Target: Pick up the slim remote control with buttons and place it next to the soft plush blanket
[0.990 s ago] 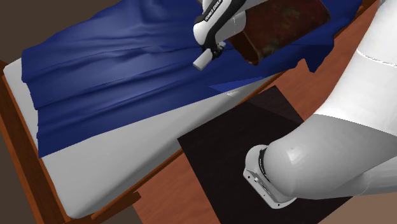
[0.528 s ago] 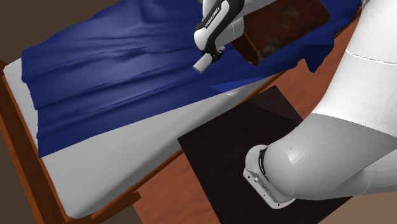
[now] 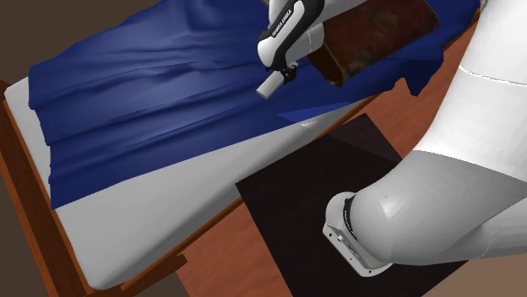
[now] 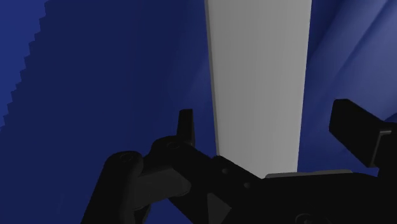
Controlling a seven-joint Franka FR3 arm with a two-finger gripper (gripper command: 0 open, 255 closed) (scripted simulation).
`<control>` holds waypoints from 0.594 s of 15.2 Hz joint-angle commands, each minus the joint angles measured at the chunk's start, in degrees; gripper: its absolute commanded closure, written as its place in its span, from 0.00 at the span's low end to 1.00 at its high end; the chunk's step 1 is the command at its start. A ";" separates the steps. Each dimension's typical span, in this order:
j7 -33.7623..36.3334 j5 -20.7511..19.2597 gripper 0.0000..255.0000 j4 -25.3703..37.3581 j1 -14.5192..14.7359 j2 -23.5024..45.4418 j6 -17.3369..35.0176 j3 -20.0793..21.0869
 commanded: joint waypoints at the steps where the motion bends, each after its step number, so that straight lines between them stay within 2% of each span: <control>1: 0.00 0.00 0.00 0.00 0.00 0.00 0.00 0.00; 3: 0.00 0.00 0.00 0.00 0.00 0.00 0.00 0.00; 7: -1.82 2.48 0.00 -2.40 -2.45 -7.00 -4.69 2.99; 9: -1.84 2.51 0.00 -2.40 -2.43 -7.00 -4.69 2.97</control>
